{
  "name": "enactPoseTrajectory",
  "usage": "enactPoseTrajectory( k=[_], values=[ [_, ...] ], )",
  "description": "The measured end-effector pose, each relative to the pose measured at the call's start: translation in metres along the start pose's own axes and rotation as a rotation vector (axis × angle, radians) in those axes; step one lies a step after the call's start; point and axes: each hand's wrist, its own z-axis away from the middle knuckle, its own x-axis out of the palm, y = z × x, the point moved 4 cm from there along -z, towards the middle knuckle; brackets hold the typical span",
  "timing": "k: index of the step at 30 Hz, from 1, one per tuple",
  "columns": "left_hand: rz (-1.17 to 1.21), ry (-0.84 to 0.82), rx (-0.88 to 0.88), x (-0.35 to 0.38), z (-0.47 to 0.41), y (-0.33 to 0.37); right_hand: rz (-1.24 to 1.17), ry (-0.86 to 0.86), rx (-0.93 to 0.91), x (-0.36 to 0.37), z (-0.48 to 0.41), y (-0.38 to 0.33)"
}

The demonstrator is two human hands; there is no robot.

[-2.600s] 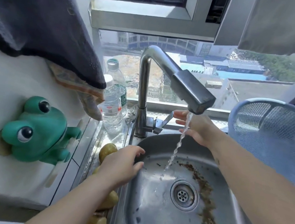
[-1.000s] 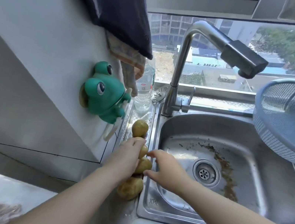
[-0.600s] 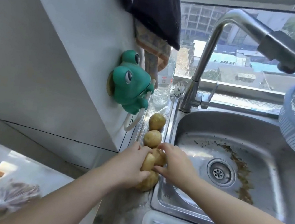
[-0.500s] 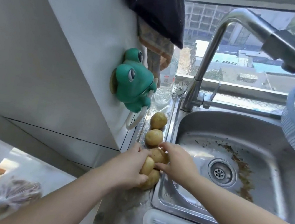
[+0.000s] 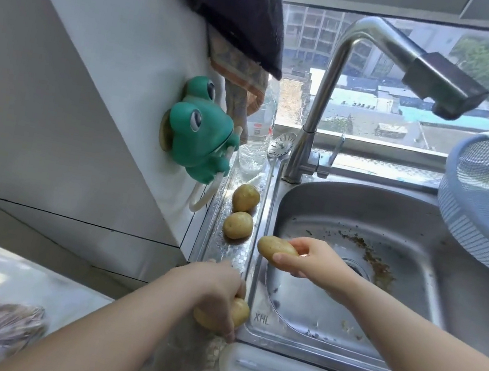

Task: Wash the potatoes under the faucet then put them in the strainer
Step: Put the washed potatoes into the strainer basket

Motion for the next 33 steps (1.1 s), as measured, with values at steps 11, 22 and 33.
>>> enactPoseTrajectory(
  k=[11,22,33],
  values=[
    [0.182,-0.012,0.038,-0.014,-0.004,0.007,0.031,0.013,0.036,-0.028,0.003,0.004],
    [0.939,0.041,0.355,-0.077,-0.036,0.084,0.828,0.315,0.027,-0.114,0.062,-0.004],
    [1.038,0.394,0.675,-0.2,-0.056,0.255,0.399,0.859,0.239,-0.305,0.124,0.029]
  ],
)
